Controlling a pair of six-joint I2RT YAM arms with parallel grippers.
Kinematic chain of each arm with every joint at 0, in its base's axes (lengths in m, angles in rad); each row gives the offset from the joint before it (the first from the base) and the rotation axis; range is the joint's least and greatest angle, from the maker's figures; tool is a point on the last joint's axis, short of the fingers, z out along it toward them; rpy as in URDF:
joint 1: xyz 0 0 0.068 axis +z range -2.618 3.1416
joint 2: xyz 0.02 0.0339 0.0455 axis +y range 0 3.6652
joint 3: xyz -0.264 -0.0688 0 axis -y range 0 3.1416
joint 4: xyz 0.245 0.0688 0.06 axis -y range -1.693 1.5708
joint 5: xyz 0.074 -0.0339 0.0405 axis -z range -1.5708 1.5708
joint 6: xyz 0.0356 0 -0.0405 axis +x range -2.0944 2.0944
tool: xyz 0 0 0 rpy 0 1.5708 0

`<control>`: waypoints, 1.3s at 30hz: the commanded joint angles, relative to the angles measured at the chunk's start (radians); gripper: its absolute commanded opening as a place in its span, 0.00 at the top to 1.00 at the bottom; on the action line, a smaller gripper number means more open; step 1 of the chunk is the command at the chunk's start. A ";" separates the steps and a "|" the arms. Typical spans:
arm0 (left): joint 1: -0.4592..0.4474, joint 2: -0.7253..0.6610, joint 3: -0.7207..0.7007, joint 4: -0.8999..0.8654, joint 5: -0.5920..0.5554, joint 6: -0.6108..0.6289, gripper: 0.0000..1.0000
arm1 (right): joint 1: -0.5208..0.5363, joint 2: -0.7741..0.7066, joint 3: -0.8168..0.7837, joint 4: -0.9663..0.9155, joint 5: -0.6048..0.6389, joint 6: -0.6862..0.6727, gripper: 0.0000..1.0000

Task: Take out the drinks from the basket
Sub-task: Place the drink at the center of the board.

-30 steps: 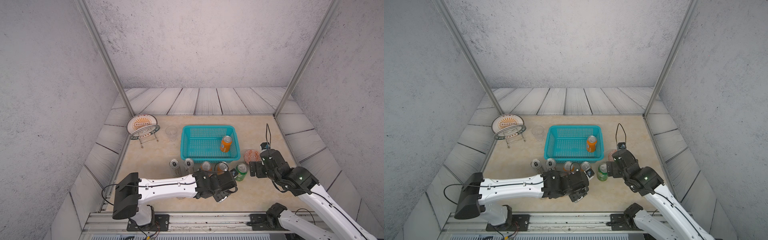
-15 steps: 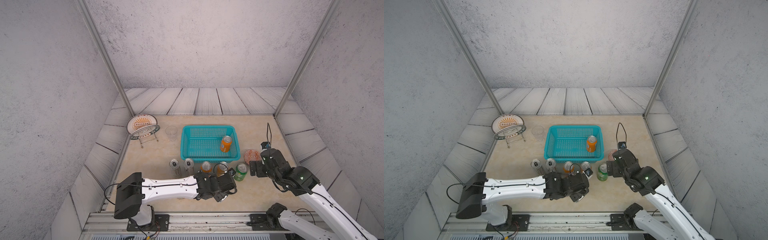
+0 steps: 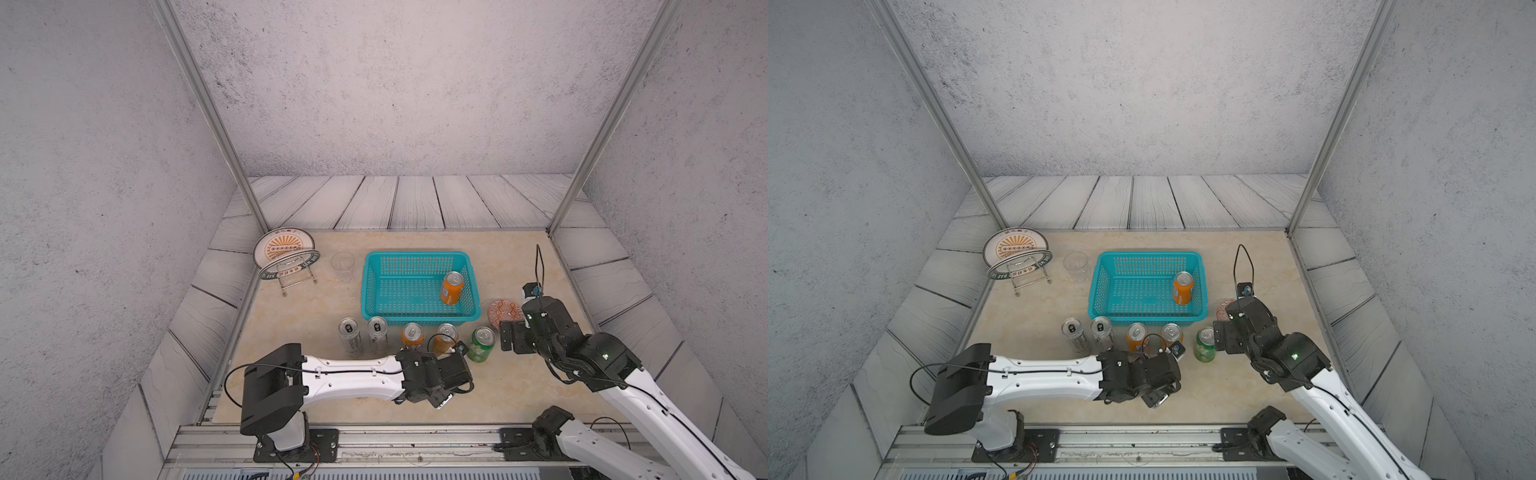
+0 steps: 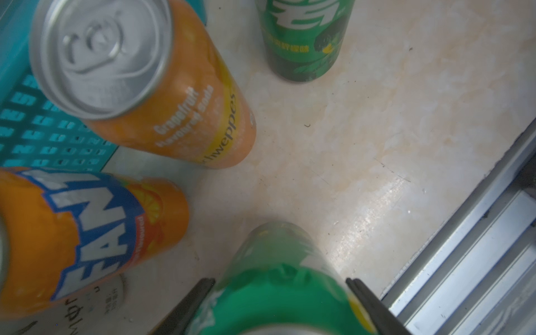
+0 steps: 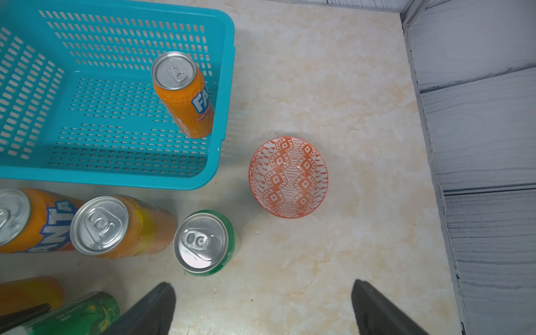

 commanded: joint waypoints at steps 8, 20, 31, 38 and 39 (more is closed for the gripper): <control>-0.002 0.024 -0.020 0.093 -0.046 -0.019 0.30 | -0.003 0.000 0.019 -0.018 0.012 0.012 0.01; -0.002 0.036 -0.031 0.106 -0.049 -0.024 0.25 | -0.003 0.001 0.016 -0.015 0.011 0.012 0.01; -0.001 0.003 -0.023 0.098 -0.055 -0.018 0.18 | -0.003 0.004 0.019 -0.011 0.009 0.008 0.01; -0.001 -0.052 0.001 0.075 -0.063 -0.011 0.15 | -0.002 0.008 0.026 -0.009 0.009 0.005 0.01; -0.001 -0.063 0.007 0.074 -0.064 -0.009 0.14 | -0.003 0.010 0.027 -0.009 0.009 0.003 0.01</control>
